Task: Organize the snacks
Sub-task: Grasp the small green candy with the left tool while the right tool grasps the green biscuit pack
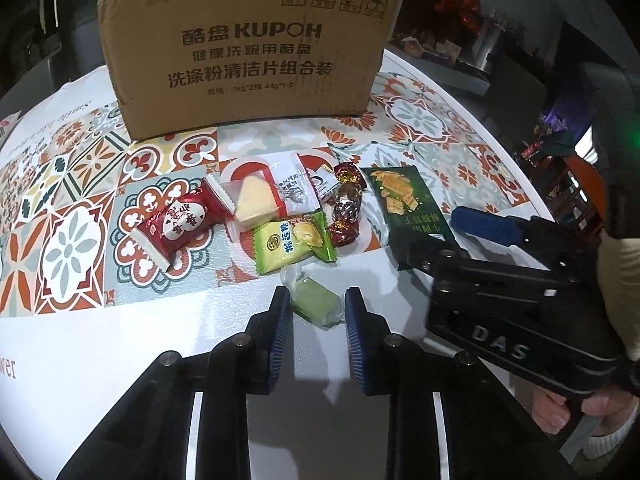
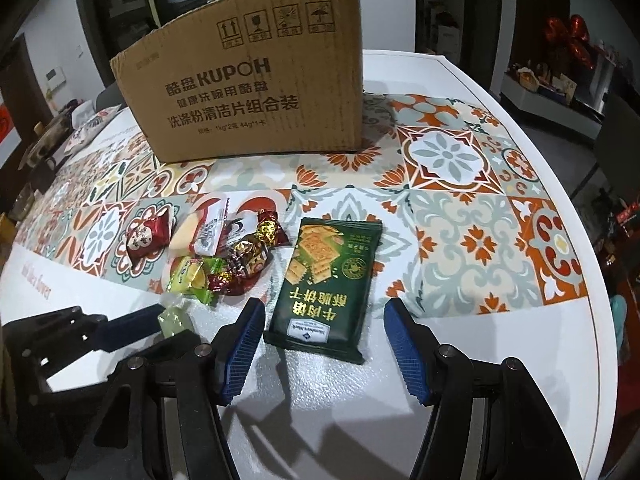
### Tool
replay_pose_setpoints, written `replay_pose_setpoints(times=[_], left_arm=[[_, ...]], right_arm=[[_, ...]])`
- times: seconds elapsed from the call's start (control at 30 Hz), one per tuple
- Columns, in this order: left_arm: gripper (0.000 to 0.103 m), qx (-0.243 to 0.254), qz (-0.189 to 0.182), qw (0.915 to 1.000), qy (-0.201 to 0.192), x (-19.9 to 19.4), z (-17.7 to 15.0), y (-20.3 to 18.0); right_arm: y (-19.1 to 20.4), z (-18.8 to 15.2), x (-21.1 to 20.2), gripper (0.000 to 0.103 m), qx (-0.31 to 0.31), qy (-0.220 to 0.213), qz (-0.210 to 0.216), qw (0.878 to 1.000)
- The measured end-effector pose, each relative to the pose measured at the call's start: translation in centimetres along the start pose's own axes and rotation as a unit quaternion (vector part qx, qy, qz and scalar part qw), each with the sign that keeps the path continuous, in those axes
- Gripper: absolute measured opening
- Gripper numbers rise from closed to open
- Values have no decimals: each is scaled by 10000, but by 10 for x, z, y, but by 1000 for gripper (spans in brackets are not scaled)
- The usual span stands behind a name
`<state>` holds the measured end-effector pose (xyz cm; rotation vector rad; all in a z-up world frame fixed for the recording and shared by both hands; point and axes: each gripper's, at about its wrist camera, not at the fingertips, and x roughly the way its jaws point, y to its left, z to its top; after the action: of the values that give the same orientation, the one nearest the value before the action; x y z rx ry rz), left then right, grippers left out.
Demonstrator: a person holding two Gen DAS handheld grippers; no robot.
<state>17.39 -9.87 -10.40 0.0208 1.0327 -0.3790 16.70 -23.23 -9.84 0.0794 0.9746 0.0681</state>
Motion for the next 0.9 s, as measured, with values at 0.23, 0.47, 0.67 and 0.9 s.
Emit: replay_pose_setpoints(times=[0.23,0.47,0.67,0.9], left_arm=[[28,-4,48,9998,-195,-10,1,3],[28,-85,87,9996,-270,-12,4,9],[28,-95,88,9990,-430,-24,5,10],[28,-76,34,9978,-660,-42,8,9]], right_arm=[[2,2,7,63,-1,45,-235,9997],[3,3,6,45,-52,0,-366,9993],[4,0,-7,45,-19,-142,-332,9993],[6,2,-35,45,29,-411,-239,9989]])
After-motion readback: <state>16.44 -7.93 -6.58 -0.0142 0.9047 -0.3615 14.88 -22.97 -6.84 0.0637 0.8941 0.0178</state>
